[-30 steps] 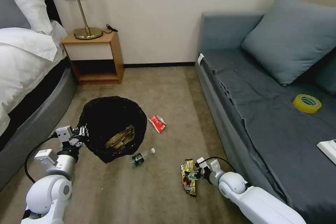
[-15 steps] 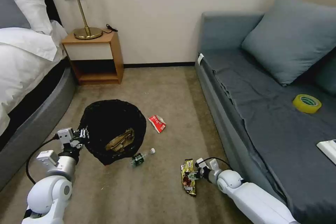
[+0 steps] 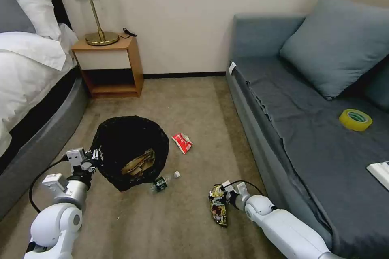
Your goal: Pick up the trash bin, then pick up the garbage on the floor and place it into the trash bin.
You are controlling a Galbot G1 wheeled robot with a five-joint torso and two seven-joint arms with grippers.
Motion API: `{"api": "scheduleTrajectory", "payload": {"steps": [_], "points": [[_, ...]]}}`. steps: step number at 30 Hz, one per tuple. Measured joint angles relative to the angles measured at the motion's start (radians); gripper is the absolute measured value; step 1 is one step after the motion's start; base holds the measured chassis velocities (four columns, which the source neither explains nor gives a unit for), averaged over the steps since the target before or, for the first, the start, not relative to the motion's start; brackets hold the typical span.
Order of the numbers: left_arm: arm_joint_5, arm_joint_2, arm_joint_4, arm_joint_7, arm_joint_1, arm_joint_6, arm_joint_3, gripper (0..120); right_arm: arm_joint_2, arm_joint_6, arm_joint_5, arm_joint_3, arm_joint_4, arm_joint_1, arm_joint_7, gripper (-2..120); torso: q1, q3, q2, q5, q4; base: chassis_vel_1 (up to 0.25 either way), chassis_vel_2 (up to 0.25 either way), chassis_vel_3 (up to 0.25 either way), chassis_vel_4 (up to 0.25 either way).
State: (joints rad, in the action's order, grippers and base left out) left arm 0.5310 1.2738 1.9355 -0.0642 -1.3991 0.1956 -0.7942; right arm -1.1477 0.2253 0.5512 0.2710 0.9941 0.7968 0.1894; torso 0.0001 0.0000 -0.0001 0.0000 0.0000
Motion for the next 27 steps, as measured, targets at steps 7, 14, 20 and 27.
{"api": "scheduleTrajectory", "payload": {"steps": [7, 14, 20, 27], "points": [[0.001, 0.001, -0.007, 0.000, 0.000, 0.000, -0.003, 6, 0.004, -0.010, -0.029, -0.007, 0.008, 0.016, 0.001, 86, 0.000, 0.000, 0.000, -0.0001, 0.0000, 0.000, 0.000, 0.000, 0.000], [0.000, 0.004, -0.009, 0.000, -0.003, -0.003, -0.003, 6, -0.005, -0.038, -0.040, -0.007, 0.004, 0.022, 0.010, 57, 0.000, 0.000, 0.000, 0.0000, 0.0000, 0.000, 0.000, 0.000, 0.000], [0.000, 0.003, -0.008, 0.001, -0.003, -0.003, -0.004, 6, -0.004, -0.049, -0.044, -0.010, 0.007, 0.029, 0.010, 35, 0.000, 0.000, 0.000, 0.0002, 0.0000, 0.000, 0.000, 0.000, 0.000], [0.000, 0.007, -0.006, 0.002, -0.004, -0.003, -0.002, 6, 0.010, -0.066, -0.050, -0.017, 0.017, 0.045, 0.006, 13, 0.000, 0.000, 0.000, 0.0000, -0.0001, 0.000, 0.000, 0.000, 0.000]]}}
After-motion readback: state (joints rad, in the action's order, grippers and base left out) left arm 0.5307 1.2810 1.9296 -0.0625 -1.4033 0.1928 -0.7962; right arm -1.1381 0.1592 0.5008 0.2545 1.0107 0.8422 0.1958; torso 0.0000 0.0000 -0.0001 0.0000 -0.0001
